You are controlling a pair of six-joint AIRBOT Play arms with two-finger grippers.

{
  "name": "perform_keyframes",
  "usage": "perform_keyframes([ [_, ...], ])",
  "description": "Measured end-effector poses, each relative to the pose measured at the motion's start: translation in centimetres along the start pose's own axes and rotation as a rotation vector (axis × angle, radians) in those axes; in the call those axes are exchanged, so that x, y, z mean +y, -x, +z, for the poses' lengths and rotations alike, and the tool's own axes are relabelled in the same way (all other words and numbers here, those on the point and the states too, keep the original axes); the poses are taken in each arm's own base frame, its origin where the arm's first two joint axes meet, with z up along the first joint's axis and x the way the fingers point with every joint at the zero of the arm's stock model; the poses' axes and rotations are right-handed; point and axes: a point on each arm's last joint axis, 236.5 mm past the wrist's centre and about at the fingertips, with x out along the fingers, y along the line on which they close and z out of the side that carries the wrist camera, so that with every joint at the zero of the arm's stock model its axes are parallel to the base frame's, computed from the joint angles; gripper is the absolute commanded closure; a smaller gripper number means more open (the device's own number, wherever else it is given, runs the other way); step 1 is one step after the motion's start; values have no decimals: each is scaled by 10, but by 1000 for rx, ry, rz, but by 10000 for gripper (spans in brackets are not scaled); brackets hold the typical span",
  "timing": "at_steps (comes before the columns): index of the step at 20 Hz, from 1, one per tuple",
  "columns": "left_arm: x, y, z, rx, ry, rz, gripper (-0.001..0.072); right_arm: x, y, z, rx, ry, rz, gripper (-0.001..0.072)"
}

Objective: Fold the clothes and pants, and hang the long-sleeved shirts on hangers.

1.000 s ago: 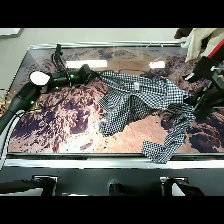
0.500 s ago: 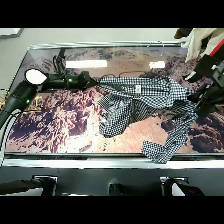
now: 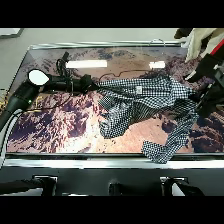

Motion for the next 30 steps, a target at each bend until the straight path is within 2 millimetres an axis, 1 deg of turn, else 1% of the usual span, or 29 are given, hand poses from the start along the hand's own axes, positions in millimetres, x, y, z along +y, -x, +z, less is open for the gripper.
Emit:
perform_keyframes([
  [5,-11,5,6,-10,0,-27,688,2,1,-4,15,26,8,692],
  [10,-19,16,-10,73,31,-47,688,-5,1,-6,28,47,-23,692],
  [16,-16,26,-25,154,73,-44,688,-22,2,-7,35,62,-94,692],
  [19,-15,28,-30,178,91,-41,688,-25,3,-8,40,75,-109,692],
  [22,-16,30,-31,185,112,-47,688,-25,3,-9,42,93,-108,692],
  [28,-26,35,-24,173,151,-99,688,-24,2,-6,32,115,-102,692],
  [30,-29,37,-23,169,156,-111,688,-22,-1,-3,24,121,-90,692],
])
